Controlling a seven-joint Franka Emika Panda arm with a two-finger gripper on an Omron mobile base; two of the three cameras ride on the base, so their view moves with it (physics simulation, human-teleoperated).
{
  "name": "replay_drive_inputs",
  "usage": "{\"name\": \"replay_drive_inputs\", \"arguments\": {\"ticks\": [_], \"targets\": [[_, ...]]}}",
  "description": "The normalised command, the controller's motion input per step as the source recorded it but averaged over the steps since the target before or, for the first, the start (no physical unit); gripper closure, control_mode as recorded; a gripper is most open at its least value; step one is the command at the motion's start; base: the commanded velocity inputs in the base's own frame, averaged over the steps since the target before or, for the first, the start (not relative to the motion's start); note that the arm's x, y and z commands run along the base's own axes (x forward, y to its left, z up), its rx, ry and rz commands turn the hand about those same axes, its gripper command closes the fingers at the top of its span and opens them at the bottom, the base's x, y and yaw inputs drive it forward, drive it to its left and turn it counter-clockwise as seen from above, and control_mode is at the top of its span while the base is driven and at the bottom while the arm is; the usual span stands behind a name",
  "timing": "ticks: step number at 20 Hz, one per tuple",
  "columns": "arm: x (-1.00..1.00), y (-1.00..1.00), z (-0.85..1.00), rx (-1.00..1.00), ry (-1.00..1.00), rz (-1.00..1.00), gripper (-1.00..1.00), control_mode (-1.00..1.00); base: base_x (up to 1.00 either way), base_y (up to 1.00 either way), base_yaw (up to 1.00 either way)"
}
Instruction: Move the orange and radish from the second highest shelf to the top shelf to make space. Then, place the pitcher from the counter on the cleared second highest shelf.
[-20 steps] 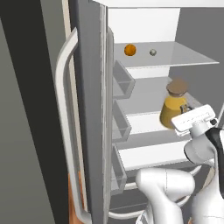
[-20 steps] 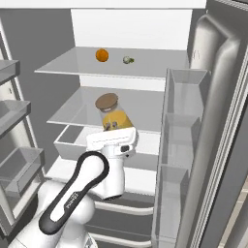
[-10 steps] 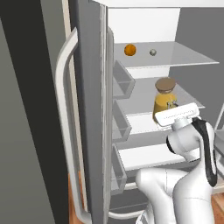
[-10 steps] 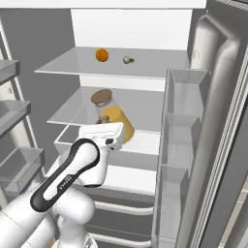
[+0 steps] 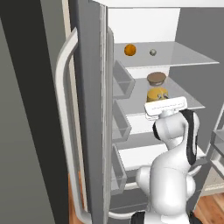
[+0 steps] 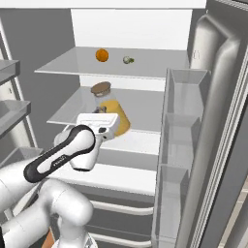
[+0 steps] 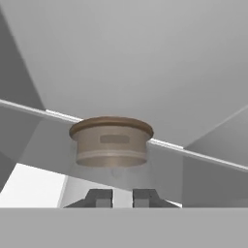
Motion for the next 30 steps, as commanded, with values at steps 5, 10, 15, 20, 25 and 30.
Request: {"name": "replay_drive_inputs", "arguments": {"ticks": [5, 10, 15, 20, 25, 30], "targets": [[0.26, 0.00, 0.44, 0.11, 0.00, 0.00, 1.00, -1.00, 0.00, 0.00, 0.00], [0.25, 0.00, 0.21, 0.12, 0.00, 0.00, 1.00, -1.00, 0.00, 0.00, 0.00], [0.40, 0.00, 0.00, 0.08, 0.00, 0.00, 1.00, -1.00, 0.00, 0.00, 0.00], [0.65, -0.01, 0.00, 0.08, 0.00, 0.02, 1.00, -1.00, 0.00, 0.00, 0.00], [0.86, 0.00, 0.00, 0.03, 0.00, 0.03, 1.00, -1.00, 0.00, 0.00, 0.00], [0.71, 0.00, -0.02, 0.00, 0.00, 0.04, -1.00, -1.00, 0.00, 0.00, 0.00]]}}
